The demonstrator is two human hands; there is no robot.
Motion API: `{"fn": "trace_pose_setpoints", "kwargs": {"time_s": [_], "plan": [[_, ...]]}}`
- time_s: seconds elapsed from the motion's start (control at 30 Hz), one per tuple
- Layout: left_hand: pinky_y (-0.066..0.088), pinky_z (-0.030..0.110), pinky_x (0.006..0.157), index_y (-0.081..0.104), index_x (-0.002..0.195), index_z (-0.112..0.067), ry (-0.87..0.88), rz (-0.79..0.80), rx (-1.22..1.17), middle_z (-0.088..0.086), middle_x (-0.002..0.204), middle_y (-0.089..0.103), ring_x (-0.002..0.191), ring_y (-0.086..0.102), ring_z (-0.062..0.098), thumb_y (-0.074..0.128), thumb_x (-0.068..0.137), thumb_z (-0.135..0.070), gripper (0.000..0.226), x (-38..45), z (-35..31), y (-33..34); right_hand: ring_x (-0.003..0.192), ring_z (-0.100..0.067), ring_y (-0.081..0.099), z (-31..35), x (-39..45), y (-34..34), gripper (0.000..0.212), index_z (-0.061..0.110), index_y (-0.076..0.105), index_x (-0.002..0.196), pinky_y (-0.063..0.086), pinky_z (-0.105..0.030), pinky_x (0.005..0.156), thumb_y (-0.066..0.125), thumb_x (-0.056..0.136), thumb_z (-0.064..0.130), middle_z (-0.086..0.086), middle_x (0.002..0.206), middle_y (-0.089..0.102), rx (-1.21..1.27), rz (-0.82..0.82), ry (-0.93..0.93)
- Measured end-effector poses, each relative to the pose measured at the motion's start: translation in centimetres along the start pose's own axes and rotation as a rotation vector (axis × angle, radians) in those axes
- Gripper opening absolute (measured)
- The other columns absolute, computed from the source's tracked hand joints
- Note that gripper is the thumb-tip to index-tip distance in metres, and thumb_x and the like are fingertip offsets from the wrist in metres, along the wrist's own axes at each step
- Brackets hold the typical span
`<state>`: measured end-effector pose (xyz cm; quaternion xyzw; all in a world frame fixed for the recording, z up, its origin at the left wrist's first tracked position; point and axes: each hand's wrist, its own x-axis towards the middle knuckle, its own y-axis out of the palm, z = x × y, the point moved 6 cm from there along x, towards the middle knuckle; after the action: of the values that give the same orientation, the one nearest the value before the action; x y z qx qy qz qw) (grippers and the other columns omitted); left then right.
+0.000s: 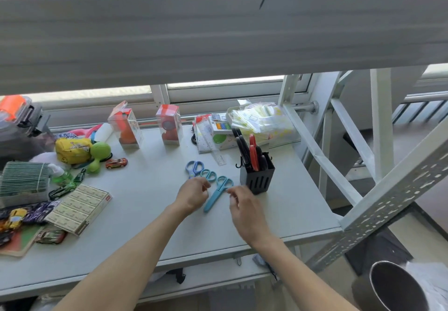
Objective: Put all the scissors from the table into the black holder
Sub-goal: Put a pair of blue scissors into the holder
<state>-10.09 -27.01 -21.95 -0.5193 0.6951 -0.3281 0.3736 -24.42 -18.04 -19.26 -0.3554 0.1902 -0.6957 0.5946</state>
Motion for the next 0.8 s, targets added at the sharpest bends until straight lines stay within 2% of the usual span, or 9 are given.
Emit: {"fn": "trace_pose_setpoints", "kwargs": {"time_s": [0.1, 0.2, 0.33, 0.4, 0.43, 0.5, 0.6, 0.7, 0.8], "plan": [[0.05, 0.033, 0.095, 0.068, 0.122, -0.007, 0.023, -0.029, -0.004, 0.012, 0.116, 0.07, 0.108, 0.064, 0.028, 0.051, 0.089, -0.004, 0.038, -0.5, -0.3, 0.6, 0.104, -0.025, 0.058, -1.3, 1.6, 3.8, 0.031, 0.004, 0.057, 0.122, 0.043, -0.03, 0.089, 0.042, 0.095, 0.007, -0.013, 0.116, 0.06, -0.047, 0.182, 0.216], [0.051, 0.033, 0.094, 0.064, 0.127, -0.003, -0.022, -0.007, -0.106, 0.014, 0.116, 0.069, 0.104, 0.064, 0.029, 0.047, 0.089, 0.001, 0.042, -0.5, -0.3, 0.9, 0.104, -0.029, 0.058, -1.7, 2.8, 5.1, 0.023, 0.004, 0.057, 0.111, 0.043, -0.031, 0.086, 0.045, 0.092, 0.006, -0.015, 0.115, 0.061, -0.022, 0.195, 0.343], [0.05, 0.026, 0.063, 0.048, 0.137, 0.004, -0.217, 0.111, -0.522, 0.015, 0.095, 0.065, 0.069, 0.059, 0.019, 0.038, 0.09, 0.009, 0.048, -1.1, 0.5, 1.6, 0.105, -0.026, 0.06, -2.0, 2.9, 5.9, 0.03, 0.01, 0.057, 0.12, 0.045, -0.032, 0.091, 0.054, 0.091, 0.009, -0.012, 0.118, 0.059, -0.018, 0.22, 0.386], [0.046, 0.023, 0.056, 0.057, 0.124, 0.002, -0.264, 0.137, -0.561, 0.015, 0.089, 0.066, 0.065, 0.058, 0.016, 0.04, 0.091, 0.007, 0.037, -1.2, 0.7, 1.6, 0.106, -0.025, 0.061, -2.2, 2.4, 6.0, 0.035, 0.014, 0.058, 0.125, 0.047, -0.031, 0.096, 0.059, 0.09, 0.01, -0.009, 0.121, 0.055, -0.013, 0.25, 0.363], [0.045, 0.023, 0.055, 0.063, 0.107, -0.001, -0.271, 0.156, -0.562, 0.015, 0.085, 0.066, 0.063, 0.057, 0.015, 0.041, 0.091, 0.006, 0.027, -1.2, 0.6, 1.5, 0.106, -0.023, 0.061, -2.3, 2.2, 6.0, 0.035, 0.016, 0.06, 0.123, 0.048, -0.03, 0.096, 0.061, 0.089, 0.011, -0.008, 0.121, 0.055, -0.011, 0.265, 0.348], [0.044, 0.023, 0.053, 0.06, 0.078, -0.01, -0.291, 0.176, -0.568, 0.012, 0.077, 0.066, 0.06, 0.056, 0.014, 0.04, 0.094, 0.002, 0.028, -1.2, 0.4, 1.5, 0.101, -0.02, 0.063, -2.4, 1.7, 5.9, 0.031, 0.018, 0.063, 0.115, 0.05, -0.031, 0.093, 0.066, 0.086, 0.011, -0.004, 0.119, 0.055, -0.014, 0.279, 0.32], [0.044, 0.018, 0.048, 0.063, 0.076, -0.007, -0.328, 0.209, -0.599, 0.007, 0.069, 0.063, 0.055, 0.054, 0.013, 0.048, 0.095, -0.005, 0.024, -1.2, 0.2, 1.8, 0.094, -0.019, 0.062, -2.3, 1.1, 5.6, 0.021, 0.018, 0.067, 0.1, 0.051, -0.029, 0.087, 0.071, 0.08, 0.014, -0.002, 0.113, 0.056, -0.03, 0.267, 0.291], [0.051, 0.02, 0.051, 0.068, 0.084, -0.001, -0.362, 0.218, -0.63, 0.013, 0.074, 0.064, 0.056, 0.06, 0.017, 0.056, 0.093, -0.006, 0.016, -1.0, -0.3, 2.2, 0.093, -0.018, 0.06, -1.9, 0.7, 5.5, 0.019, 0.016, 0.068, 0.096, 0.046, -0.025, 0.079, 0.073, 0.077, 0.017, -0.001, 0.109, 0.059, -0.048, 0.24, 0.258], [0.055, 0.025, 0.056, 0.058, 0.075, -0.002, -0.391, 0.163, -0.661, 0.014, 0.072, 0.06, 0.058, 0.062, 0.02, 0.048, 0.094, -0.001, 0.021, -0.7, -0.9, 2.2, 0.093, -0.019, 0.061, -2.0, 0.7, 5.4, 0.014, 0.014, 0.067, 0.094, 0.043, -0.022, 0.078, 0.069, 0.08, 0.013, -0.003, 0.109, 0.061, -0.043, 0.213, 0.278]]}}
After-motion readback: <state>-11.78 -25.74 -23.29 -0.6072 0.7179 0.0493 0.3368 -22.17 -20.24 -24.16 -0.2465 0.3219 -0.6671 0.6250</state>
